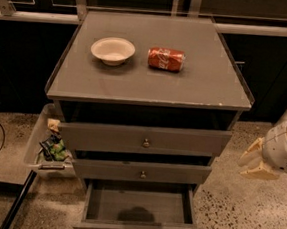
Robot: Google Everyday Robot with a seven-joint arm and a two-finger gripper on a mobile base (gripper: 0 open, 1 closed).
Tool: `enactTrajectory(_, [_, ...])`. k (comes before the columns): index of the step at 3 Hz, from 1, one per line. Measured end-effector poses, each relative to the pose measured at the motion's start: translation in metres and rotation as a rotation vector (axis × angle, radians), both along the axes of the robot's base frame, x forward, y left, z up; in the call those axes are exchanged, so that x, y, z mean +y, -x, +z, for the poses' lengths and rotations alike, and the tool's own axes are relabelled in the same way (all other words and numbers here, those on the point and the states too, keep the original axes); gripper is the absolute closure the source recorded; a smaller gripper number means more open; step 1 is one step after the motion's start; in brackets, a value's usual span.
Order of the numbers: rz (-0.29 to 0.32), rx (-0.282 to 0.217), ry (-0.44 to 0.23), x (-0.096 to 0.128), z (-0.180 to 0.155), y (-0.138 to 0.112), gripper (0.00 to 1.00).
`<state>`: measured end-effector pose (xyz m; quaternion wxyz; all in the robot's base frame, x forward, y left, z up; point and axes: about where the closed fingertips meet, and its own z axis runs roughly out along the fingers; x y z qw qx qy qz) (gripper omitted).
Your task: Close bottom drawer
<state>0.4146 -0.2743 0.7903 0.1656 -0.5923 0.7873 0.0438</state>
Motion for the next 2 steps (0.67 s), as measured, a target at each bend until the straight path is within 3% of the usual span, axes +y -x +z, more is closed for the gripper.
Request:
enactTrajectory(1, [0.000,0.000,0.000,0.000,0.000,0.000,0.88])
enactTrajectory(2, [-0.028,0.001,-0.075,0.009,-0.036,0.005,1.00])
